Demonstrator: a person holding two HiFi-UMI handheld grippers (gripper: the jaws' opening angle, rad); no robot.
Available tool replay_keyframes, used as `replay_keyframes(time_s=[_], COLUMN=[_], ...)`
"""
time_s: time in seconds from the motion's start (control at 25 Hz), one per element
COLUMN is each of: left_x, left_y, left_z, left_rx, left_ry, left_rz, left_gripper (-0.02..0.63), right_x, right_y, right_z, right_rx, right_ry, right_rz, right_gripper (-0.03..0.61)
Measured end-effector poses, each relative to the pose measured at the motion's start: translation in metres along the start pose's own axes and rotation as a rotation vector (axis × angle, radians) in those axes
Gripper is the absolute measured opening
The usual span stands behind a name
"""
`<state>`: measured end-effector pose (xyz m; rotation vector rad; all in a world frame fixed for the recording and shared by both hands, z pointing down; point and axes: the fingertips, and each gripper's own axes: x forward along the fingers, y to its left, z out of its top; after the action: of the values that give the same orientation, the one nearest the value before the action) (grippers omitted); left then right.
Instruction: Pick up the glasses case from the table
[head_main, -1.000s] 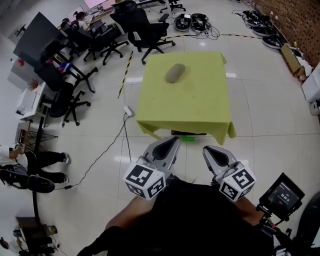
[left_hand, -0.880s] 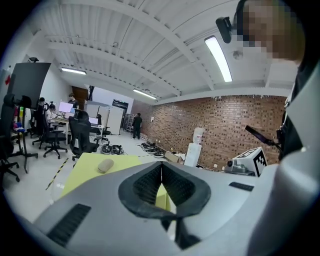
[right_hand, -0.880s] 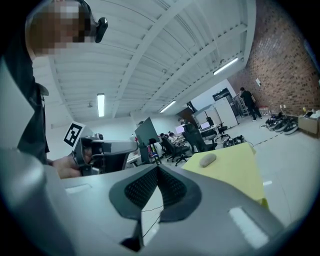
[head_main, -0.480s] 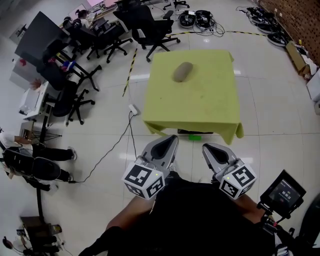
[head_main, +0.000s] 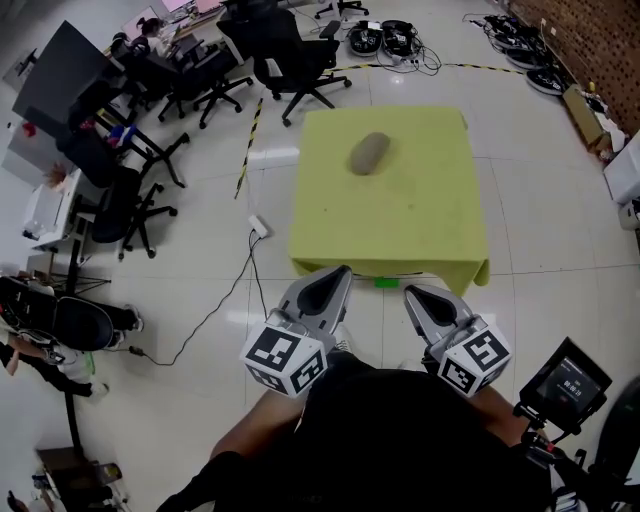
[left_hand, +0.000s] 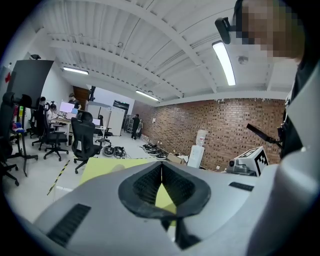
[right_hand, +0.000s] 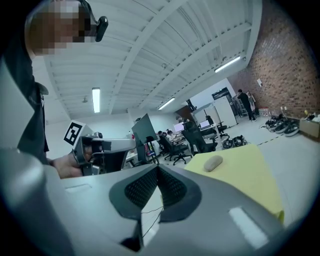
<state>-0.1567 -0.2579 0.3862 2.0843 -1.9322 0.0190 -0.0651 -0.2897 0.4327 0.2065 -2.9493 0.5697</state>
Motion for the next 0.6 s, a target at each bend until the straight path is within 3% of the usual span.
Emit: replay_keyframes(time_s=[0.28, 0.6], left_x=[0.011, 0.014], left_y=[0.043, 0.088], left_z=[0.011, 0.022], left_rx=[-0.005, -0.029], left_ry=[-0.021, -0.043], left_rz=[-0.030, -0.056], left_gripper=[0.008, 0.008], right_x=[0.041, 0.078], right_y=[-0.005, -0.005], right_z=[0.009, 0.019], right_rx=[0.011, -0.051], right_ry=[-0.003, 0.025], right_rz=[-0.038, -0.083], right_gripper=[0.002, 0.002])
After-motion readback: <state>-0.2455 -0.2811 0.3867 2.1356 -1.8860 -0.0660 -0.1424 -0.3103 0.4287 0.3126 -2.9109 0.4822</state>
